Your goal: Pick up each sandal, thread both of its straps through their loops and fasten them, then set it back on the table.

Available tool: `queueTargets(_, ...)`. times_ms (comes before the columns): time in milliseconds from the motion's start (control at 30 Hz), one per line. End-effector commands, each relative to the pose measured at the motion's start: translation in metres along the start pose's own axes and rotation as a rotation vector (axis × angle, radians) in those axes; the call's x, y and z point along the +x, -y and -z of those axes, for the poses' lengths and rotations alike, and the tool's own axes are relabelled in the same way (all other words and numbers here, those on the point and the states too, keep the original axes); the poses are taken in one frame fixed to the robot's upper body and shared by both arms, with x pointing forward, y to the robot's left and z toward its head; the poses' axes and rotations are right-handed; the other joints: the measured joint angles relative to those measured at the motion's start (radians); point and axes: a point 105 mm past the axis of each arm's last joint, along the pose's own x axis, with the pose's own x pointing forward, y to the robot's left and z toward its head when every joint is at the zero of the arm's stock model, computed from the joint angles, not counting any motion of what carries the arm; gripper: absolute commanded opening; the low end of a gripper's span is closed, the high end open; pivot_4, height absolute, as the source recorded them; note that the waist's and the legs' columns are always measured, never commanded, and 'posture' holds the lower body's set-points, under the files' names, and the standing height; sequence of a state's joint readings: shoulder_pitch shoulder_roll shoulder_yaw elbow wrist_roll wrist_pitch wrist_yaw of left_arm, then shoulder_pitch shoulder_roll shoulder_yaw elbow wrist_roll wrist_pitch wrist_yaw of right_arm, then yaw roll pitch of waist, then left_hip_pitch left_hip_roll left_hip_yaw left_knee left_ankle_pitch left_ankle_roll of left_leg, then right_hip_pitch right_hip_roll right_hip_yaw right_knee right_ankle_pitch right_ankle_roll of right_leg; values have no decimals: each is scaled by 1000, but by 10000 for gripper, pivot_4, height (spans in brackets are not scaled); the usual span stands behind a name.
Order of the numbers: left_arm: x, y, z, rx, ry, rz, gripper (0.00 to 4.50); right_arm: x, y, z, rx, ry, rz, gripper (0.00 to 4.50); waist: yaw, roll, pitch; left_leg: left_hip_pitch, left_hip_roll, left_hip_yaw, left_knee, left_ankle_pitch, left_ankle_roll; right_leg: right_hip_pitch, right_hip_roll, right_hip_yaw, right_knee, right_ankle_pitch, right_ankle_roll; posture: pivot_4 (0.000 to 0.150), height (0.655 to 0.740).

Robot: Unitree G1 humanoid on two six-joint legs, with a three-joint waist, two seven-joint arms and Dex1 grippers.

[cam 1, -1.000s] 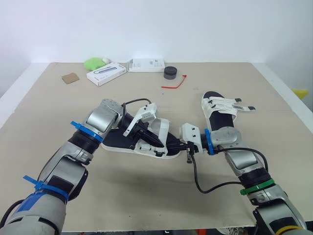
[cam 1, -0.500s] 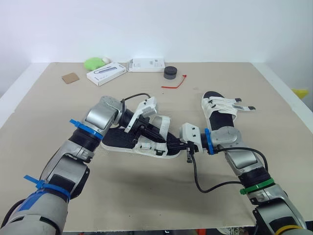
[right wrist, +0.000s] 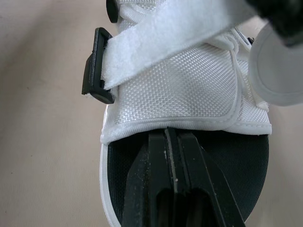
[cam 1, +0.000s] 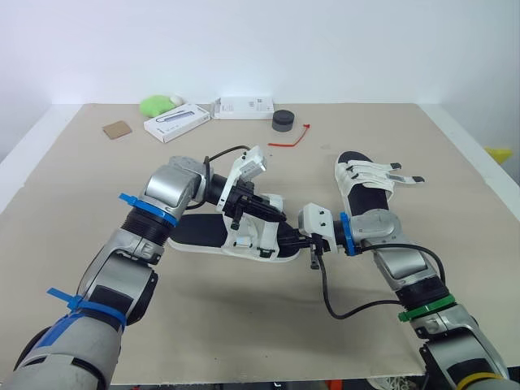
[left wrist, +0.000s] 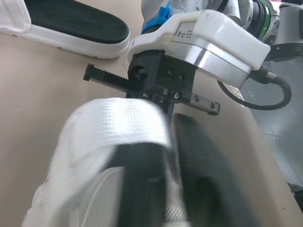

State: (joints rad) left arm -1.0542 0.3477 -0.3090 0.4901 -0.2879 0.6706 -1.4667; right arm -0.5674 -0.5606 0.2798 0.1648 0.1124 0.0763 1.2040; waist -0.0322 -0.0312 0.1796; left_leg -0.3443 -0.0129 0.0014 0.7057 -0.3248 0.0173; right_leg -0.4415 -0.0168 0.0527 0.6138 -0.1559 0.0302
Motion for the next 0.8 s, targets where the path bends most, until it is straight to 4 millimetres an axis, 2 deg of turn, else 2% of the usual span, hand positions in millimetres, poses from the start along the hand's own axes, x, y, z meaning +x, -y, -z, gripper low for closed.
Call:
queueTargets(33, -5, -1, -7, 54, -3, -14, 999, -3, 1, 8, 5, -50, 1, 0, 0, 0, 0, 0, 0, 0, 0, 0, 0, 0, 0, 0, 0, 0, 0, 1500, 7400)
queueTargets(233, -2, 4, 1, 63, -35, 9, 999, -2, 1, 7, 4, -49, -3, 0, 0, 0, 0, 0, 0, 0, 0, 0, 0, 0, 0, 0, 0, 0, 0, 1500, 7400)
queueTargets(567, 6, 24, 17, 99, -91, 86, 999, -1, 1, 7, 3, -49, -6, 0, 0, 0, 0, 0, 0, 0, 0, 0, 0, 0, 0, 1, 0, 1, -2, 1500, 7400)
queueTargets(800, 3, 1, 17, 185, -96, -44, 999, -1, 2, 7, 5, -48, -5, 0, 0, 0, 0, 1, 0, 0, 0, 0, 0, 0, 0, 1, 0, 1, -1, 1500, 7400)
